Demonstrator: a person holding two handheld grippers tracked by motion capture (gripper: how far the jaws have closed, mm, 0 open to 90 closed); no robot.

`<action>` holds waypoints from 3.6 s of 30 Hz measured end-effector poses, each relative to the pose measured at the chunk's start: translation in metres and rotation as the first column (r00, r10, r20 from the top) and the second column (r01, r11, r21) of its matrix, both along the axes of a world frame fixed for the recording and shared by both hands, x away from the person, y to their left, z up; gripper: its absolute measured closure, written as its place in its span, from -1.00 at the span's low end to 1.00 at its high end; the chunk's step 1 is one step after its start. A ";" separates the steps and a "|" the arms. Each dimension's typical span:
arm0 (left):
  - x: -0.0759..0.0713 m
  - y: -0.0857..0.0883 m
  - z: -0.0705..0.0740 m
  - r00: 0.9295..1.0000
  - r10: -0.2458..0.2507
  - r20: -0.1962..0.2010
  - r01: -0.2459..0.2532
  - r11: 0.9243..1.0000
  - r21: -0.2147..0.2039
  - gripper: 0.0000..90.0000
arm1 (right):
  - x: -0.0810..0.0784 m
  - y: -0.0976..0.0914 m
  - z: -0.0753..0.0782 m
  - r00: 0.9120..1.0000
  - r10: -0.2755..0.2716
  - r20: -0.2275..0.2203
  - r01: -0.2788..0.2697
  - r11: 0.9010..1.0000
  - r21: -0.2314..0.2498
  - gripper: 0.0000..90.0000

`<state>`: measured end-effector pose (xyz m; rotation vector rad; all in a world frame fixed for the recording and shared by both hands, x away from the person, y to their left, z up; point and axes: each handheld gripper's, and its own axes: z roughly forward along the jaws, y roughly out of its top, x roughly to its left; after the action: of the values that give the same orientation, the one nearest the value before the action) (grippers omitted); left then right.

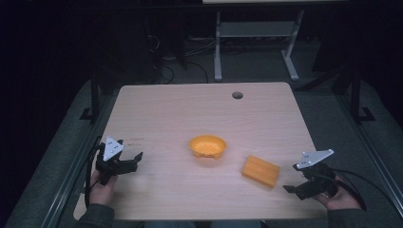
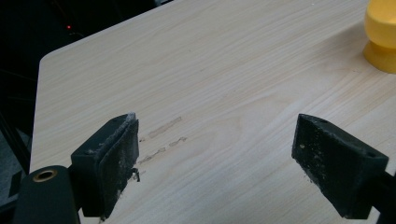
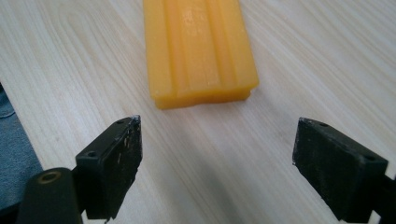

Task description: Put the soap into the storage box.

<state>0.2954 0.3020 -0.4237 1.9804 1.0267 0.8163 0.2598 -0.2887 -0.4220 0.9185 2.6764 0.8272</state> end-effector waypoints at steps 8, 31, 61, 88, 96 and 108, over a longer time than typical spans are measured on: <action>0.000 0.000 0.000 1.000 -0.002 0.001 0.002 1.000 0.003 -0.69 | 0.007 0.013 0.007 0.999 0.040 0.004 -0.040 0.999 -0.029 -0.66; -0.001 0.001 0.002 1.000 0.007 0.009 -0.007 1.000 -0.011 -0.69 | 0.029 0.044 0.019 0.993 0.117 0.022 -0.115 0.991 -0.068 -0.66; -0.001 0.001 0.002 1.000 0.005 0.011 -0.005 1.000 -0.012 -0.69 | 0.051 0.077 0.003 0.983 0.176 -0.041 -0.179 0.980 -0.088 -0.66; 0.000 0.002 0.002 1.000 0.009 0.010 -0.009 1.000 -0.018 -0.69 | 0.062 0.090 -0.021 0.979 0.168 -0.113 -0.185 0.969 -0.161 -0.65; 0.000 0.002 0.003 1.000 0.011 0.011 -0.011 1.000 -0.020 -0.69 | 0.064 0.096 -0.027 0.977 0.170 -0.130 -0.192 0.964 -0.184 -0.64; 0.000 0.002 0.003 1.000 0.009 0.009 -0.009 1.000 -0.020 -0.69 | 0.065 0.097 -0.028 0.976 0.166 -0.139 -0.190 0.964 -0.187 -0.56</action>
<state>0.2951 0.3043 -0.4206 1.9552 1.0355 0.8163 0.3252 -0.1915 -0.4499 0.7105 2.9160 0.5353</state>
